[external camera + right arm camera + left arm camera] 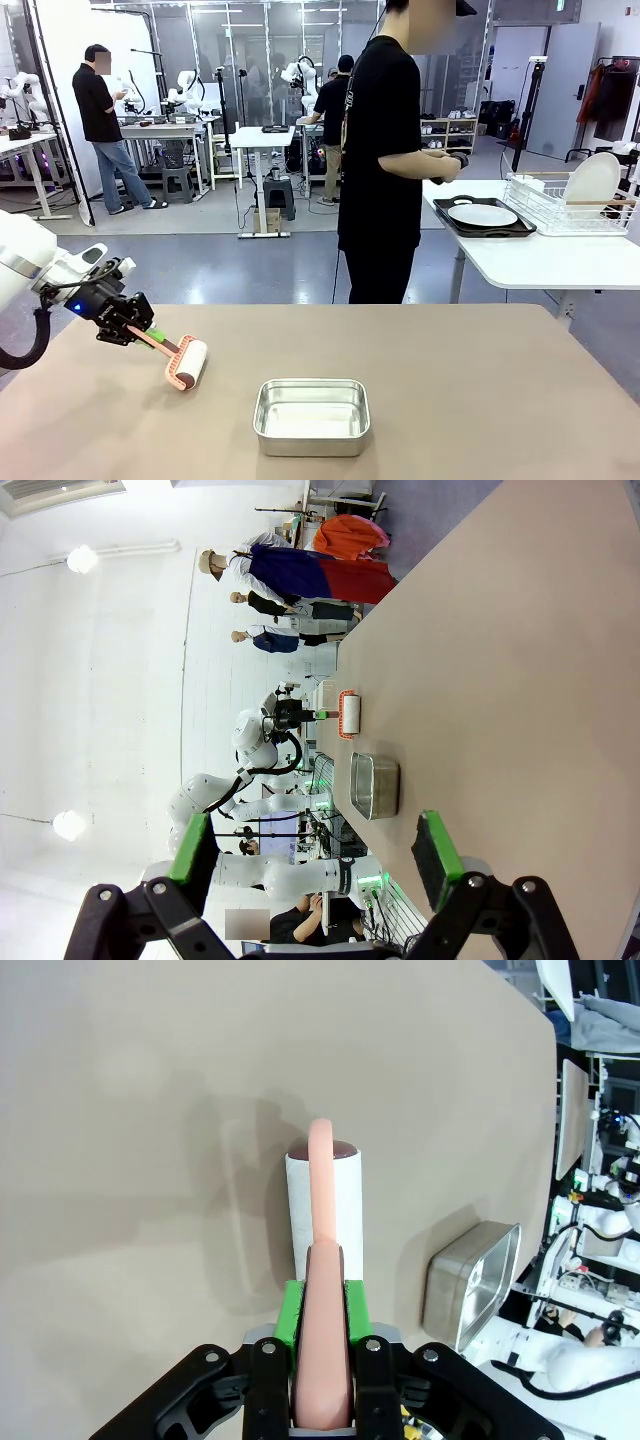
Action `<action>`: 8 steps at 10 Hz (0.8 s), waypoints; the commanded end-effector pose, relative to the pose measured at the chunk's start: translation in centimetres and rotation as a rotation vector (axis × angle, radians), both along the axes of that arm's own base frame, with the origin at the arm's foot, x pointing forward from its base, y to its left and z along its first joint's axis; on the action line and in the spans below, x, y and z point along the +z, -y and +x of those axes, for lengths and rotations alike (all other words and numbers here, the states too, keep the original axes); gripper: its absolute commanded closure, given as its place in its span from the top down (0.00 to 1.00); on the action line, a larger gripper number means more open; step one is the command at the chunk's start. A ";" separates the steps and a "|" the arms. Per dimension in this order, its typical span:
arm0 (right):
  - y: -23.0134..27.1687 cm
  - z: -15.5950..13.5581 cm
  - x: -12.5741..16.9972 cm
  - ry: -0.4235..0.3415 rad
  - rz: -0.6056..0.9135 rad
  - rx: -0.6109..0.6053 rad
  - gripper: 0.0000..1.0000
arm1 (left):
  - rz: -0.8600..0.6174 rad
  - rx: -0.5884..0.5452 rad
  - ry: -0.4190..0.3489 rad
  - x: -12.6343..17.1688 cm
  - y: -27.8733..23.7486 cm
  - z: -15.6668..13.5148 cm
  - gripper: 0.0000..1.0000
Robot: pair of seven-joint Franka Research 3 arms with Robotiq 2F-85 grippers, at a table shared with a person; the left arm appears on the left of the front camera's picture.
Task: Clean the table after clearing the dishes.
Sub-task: When the right (or left) Handle tray is removed, use the right hand (or left hand) to clean the right (or left) side of the table with the Lint Roller.
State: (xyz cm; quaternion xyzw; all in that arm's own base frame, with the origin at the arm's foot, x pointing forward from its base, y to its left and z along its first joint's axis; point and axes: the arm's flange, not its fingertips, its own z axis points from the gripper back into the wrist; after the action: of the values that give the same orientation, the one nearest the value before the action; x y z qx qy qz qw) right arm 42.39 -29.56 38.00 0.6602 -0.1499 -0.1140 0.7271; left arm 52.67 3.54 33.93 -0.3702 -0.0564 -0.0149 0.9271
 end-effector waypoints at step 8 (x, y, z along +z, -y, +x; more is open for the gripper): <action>-0.2 -0.3 0.3 -0.004 -0.009 0.003 1.00 | 0.055 -0.025 0.074 0.5 -8.1 1.5 0.21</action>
State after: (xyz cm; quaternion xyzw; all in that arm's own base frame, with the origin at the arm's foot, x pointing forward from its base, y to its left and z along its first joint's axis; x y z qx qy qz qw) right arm 42.39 -29.56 37.99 0.6602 -0.1499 -0.1140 0.7271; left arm 53.13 10.36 34.31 -0.3589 -0.0812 -0.0459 0.9287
